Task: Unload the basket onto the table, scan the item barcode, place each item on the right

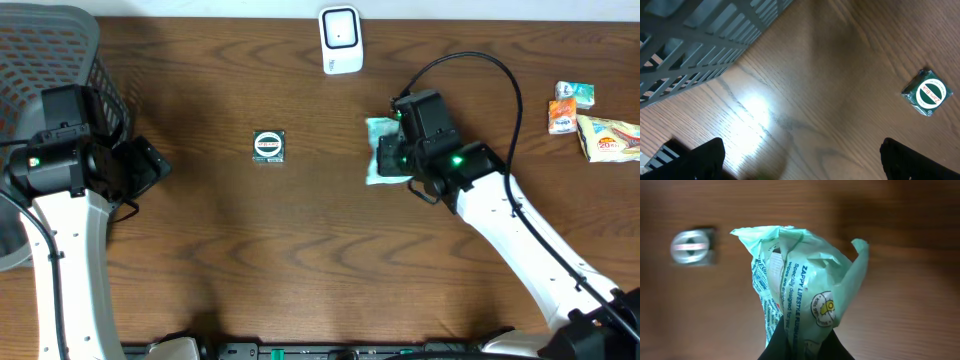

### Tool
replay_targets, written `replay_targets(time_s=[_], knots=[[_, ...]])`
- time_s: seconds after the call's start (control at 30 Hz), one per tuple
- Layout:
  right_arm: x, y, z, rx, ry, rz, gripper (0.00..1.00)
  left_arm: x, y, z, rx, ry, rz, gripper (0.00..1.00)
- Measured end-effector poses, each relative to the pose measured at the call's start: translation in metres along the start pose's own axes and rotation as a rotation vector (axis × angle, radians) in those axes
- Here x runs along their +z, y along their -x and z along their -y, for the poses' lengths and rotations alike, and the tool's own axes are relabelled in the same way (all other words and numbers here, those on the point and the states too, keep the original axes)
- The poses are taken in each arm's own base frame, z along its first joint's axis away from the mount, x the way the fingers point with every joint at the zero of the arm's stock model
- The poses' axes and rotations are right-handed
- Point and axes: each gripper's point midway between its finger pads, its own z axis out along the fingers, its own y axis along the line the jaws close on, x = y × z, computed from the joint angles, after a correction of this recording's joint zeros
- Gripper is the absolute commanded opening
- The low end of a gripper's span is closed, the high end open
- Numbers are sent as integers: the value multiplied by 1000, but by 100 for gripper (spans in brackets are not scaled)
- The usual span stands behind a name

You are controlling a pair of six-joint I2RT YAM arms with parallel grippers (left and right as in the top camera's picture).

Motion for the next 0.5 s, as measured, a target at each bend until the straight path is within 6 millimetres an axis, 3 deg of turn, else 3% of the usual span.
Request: replay_targets(time_s=[0.13, 0.3, 0.5], knots=[[18, -5, 29, -57, -169, -17, 1, 0, 0, 0, 0, 0, 0, 97], [48, -24, 69, -143, -397, -104, 1, 0, 0, 0, 0, 0, 0, 97], [61, -43, 106, -242, -618, -192, 2, 0, 0, 0, 0, 0, 0, 97]])
